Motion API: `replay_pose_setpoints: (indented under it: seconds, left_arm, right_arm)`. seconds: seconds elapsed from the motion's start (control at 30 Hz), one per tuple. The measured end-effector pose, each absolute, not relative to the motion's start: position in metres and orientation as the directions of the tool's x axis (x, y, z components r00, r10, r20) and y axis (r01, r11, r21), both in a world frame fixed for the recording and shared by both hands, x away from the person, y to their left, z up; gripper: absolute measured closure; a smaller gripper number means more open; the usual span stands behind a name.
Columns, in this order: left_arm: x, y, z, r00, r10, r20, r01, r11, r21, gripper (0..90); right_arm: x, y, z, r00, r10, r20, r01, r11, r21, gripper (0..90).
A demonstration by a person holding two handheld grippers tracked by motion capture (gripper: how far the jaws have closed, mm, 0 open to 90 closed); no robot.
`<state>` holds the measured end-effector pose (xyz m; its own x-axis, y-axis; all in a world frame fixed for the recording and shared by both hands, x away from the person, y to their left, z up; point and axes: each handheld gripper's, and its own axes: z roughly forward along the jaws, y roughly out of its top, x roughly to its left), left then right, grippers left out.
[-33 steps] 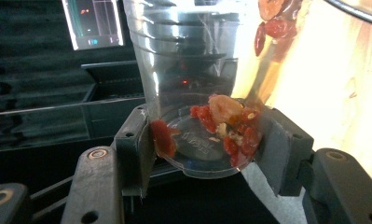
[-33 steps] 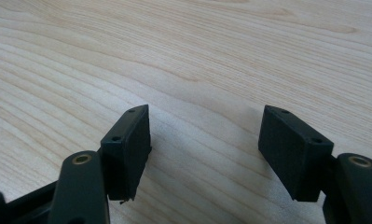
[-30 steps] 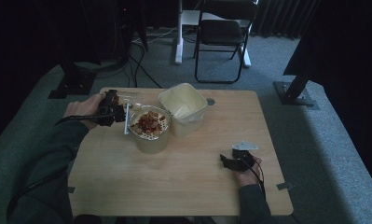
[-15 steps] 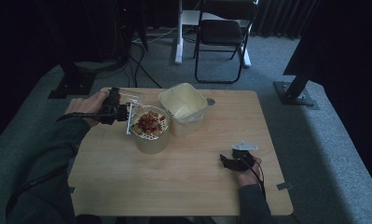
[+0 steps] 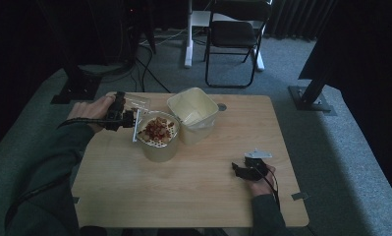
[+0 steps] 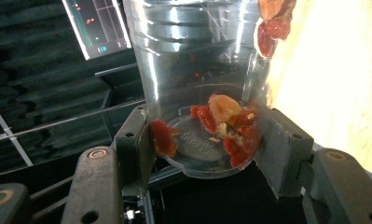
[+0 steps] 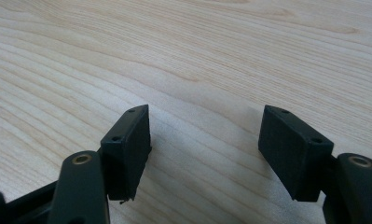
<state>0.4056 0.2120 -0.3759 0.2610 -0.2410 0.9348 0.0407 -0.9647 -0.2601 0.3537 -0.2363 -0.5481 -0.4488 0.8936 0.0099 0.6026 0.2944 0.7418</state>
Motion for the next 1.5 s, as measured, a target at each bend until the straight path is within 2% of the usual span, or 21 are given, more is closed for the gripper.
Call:
replay_pose_setpoints:
  seconds: [1.5]
  left_arm:
    - [0.4066,0.2120,-0.3788,0.247,-0.282,0.927,0.042,-0.953,-0.300,43.5]
  right_arm:
    - [0.3539,-0.2367,-0.5484,-0.452,0.892,0.010,0.600,0.295,0.744,33.5]
